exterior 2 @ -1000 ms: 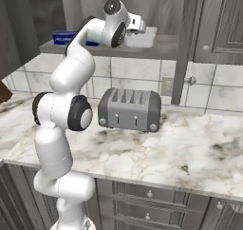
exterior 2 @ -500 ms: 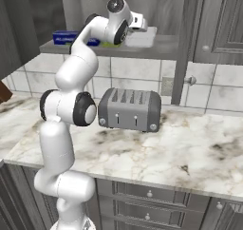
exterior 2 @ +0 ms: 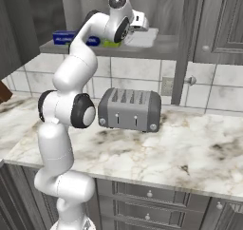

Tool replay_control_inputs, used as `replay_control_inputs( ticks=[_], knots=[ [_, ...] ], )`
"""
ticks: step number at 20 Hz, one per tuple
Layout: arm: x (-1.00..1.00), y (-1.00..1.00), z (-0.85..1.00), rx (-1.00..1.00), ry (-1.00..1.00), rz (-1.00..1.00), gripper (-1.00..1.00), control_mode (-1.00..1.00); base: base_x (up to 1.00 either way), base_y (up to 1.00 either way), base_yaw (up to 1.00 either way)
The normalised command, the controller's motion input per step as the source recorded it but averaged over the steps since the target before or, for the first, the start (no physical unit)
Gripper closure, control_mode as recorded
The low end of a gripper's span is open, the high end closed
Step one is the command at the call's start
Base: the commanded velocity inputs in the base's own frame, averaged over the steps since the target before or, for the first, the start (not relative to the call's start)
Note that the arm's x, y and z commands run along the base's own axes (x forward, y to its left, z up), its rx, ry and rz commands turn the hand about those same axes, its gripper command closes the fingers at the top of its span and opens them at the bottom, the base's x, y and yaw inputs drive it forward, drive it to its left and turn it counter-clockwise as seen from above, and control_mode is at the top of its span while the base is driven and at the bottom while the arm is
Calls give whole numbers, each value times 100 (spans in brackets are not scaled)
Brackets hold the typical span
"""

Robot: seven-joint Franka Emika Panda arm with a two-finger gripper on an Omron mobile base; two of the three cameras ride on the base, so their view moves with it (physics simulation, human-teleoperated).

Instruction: Retrieve the tupperware and aluminum foil from the cabinet and place them on the dining counter near the plate with mushrooms to prepare for storing leftovers.

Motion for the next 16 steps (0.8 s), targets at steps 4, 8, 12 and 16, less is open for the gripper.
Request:
replay_control_inputs(
  ticks=[4, 8, 12, 16],
  knots=[
    [-62, 2, -1, 0, 0, -14, 100, -100, 0, 0, 0],
    [-58, 30, -23, 0, -2, -8, 100, -100, 0, 0, 0],
    [-80, 39, -28, 0, -14, 0, 100, -100, 0, 0, 0],
    [-100, 25, -6, 0, -10, 0, 100, -100, 0, 0, 0]
  ],
)
